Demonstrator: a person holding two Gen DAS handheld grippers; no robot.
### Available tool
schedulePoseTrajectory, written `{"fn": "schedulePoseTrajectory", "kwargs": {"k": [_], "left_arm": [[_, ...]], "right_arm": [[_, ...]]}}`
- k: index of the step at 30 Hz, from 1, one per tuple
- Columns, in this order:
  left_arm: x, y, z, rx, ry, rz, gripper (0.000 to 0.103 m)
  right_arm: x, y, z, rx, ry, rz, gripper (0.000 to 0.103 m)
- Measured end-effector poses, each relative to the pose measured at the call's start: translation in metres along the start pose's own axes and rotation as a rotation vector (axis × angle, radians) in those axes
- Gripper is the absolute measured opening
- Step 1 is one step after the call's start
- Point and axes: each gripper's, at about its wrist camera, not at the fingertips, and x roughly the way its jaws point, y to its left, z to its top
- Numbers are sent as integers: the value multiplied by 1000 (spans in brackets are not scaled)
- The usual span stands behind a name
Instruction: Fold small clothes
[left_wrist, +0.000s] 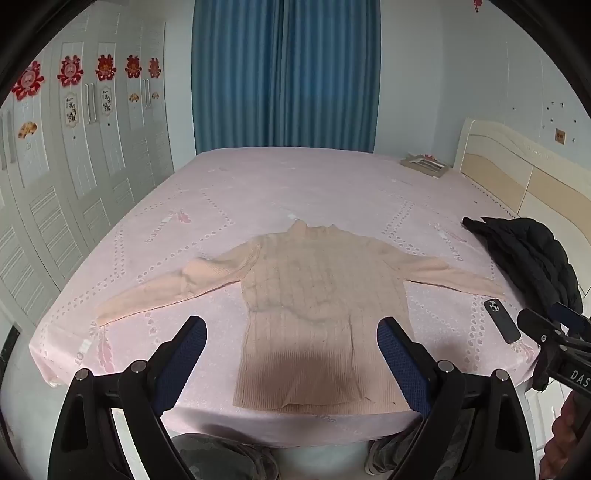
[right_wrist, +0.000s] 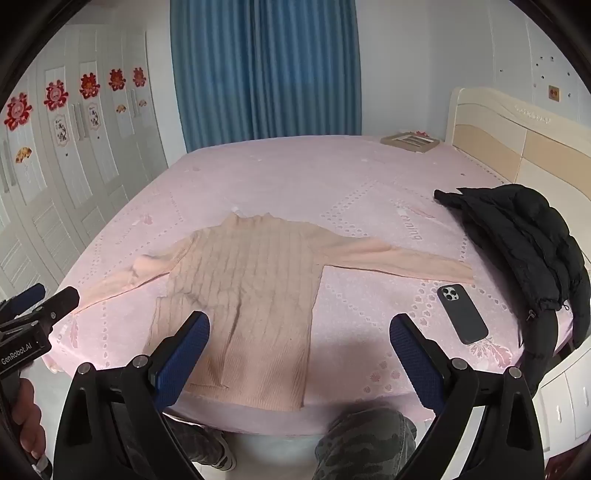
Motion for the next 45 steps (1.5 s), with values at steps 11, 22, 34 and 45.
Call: {"fn": "schedulePoseTrajectory", "kwargs": {"k": [11, 22, 34, 45], "left_arm": [[-11, 11, 0, -11, 20, 21, 94], [-16, 8, 1, -9, 16, 25, 94], [-17, 16, -4, -39, 13, 20, 94], [-14, 19, -6, -43, 21, 21, 94]], "right_arm": [[-8, -11, 8, 28, -1, 28, 97], [-21, -9, 6, 20, -18, 18, 97], [-23, -5, 1, 13, -10, 23, 97], [-21, 0, -3, 4, -6, 16, 97]]}}
